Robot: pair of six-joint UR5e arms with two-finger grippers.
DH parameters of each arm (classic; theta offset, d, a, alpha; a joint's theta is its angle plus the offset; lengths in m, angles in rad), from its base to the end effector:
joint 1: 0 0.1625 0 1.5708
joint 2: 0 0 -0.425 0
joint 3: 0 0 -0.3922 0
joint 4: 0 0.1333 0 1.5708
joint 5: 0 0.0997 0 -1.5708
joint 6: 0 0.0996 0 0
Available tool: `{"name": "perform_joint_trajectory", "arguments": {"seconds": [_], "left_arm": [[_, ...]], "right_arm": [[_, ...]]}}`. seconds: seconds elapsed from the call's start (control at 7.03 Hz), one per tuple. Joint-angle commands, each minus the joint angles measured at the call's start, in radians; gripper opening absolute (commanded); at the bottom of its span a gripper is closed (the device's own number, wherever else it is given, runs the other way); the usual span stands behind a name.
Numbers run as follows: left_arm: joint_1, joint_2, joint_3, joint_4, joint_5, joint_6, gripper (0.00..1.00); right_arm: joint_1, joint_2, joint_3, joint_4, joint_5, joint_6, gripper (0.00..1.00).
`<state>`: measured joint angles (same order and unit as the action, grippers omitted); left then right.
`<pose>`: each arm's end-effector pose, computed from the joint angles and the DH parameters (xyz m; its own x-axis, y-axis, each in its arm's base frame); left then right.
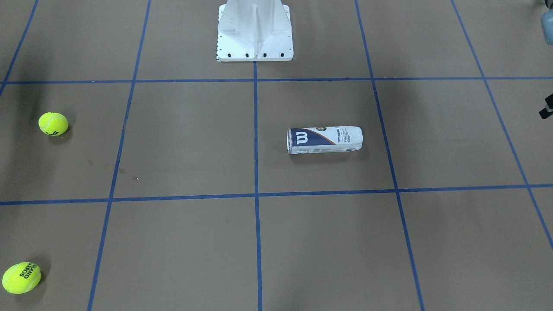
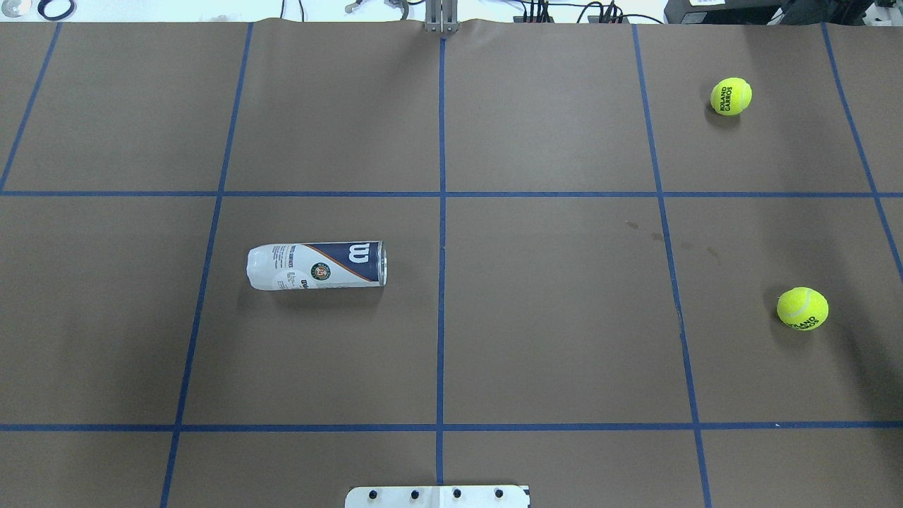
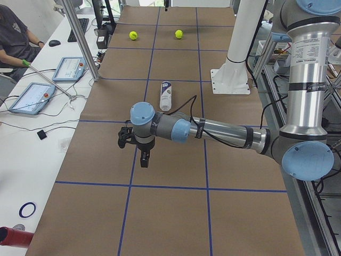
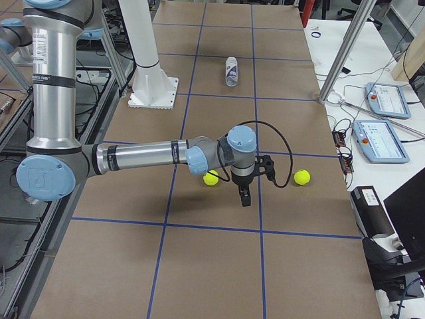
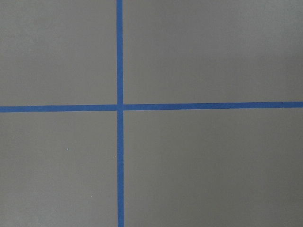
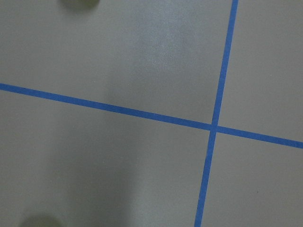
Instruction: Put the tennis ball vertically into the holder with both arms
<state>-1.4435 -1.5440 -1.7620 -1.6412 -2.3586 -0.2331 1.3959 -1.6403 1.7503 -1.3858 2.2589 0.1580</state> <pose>-0.0001 -0.4928 0.5683 0.6889 0.0234 -0.7245 0.0367 0.9971 0.0671 -0.0142 -0.4830 0.5880 0.7457 -0.1640 0.6458 0.0498 0.9802 0.1915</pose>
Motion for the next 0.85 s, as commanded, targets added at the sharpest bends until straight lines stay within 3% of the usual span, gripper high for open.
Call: {"name": "perform_joint_trajectory", "arguments": {"seconds": [0.0, 0.71], "left_arm": [[-0.002, 0.001, -0.011, -0.021, -0.004, 0.047, 1.00], [-0.002, 0.102, -0.057, -0.078, -0.001, 0.075, 1.00]], "right_arm": [[0.000, 0.010, -0.059, -0.001, 0.098, 0.000, 0.99], [0.000, 0.013, -0.063, 0.002, 0.103, 0.000, 0.99]]}}
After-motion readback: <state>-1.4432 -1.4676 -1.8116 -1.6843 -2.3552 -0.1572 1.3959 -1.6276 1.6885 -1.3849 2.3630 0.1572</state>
